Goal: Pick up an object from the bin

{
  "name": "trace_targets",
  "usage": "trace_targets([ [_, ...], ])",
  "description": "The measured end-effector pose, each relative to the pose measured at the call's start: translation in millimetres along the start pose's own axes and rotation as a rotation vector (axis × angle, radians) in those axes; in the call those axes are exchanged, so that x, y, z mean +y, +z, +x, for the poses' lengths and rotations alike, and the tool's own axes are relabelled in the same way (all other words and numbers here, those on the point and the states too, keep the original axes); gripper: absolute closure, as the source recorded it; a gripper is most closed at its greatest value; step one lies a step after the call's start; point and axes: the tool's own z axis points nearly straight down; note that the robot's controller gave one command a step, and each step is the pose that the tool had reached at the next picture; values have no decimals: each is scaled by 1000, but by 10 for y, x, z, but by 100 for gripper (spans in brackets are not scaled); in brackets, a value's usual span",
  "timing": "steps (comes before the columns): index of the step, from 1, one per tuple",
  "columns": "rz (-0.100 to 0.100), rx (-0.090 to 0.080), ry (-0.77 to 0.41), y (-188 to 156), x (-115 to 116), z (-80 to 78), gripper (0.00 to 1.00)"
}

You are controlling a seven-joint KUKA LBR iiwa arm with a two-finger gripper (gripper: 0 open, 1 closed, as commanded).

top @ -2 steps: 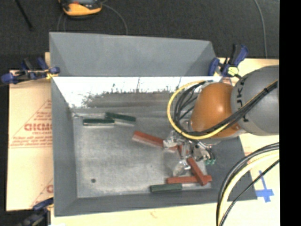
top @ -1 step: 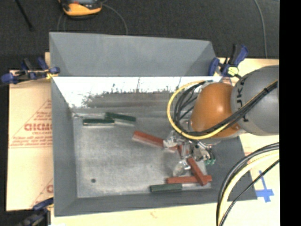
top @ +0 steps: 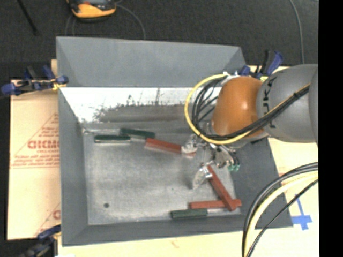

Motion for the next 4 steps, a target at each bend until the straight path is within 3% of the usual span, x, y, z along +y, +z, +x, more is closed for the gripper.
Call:
trace_targets([
  [1, -2, -5, 12, 101, -41, -321, 0],
  [2, -3, -4, 15, 124, -48, -396, 0],
  [3, 2, -9, 12, 103, 30, -716, 0],
  [4, 0, 10, 59, -68, 190, -826, 0],
])
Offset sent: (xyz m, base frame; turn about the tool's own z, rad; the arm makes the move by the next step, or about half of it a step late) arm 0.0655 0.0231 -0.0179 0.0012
